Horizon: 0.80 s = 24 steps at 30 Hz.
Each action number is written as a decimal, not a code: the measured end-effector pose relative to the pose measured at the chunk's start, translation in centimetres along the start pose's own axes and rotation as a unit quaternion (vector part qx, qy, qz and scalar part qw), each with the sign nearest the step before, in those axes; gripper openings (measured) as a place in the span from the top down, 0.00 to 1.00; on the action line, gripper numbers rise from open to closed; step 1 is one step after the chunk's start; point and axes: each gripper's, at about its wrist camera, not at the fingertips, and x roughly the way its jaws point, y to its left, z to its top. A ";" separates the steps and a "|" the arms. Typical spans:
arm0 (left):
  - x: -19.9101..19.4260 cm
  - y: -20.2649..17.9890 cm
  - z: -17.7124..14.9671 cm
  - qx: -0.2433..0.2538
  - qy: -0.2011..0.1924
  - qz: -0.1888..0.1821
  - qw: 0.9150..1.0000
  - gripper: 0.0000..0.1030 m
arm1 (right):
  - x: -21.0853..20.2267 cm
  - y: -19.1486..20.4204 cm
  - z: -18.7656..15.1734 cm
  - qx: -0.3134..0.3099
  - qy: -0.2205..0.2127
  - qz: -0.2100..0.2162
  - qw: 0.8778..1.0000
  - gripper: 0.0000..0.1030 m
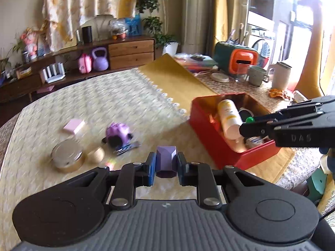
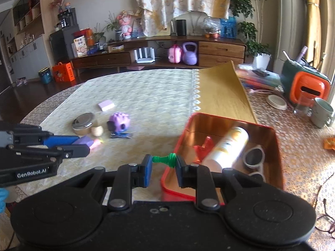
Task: Organize rigid objects
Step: 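Carry the purple block with the left tool while the right tool carries the pushpin to the tin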
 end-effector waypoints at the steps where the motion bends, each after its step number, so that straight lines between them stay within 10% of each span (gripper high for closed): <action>1: 0.3 -0.5 0.3 0.002 0.002 -0.003 1.000 0.80 | -0.1 -0.4 -0.1 0.001 0.000 -0.002 1.000 0.78; 24: 9.2 -10.7 4.7 0.064 0.081 -0.064 0.993 0.80 | 1.2 -9.4 -2.1 0.002 0.032 -0.046 0.998 0.78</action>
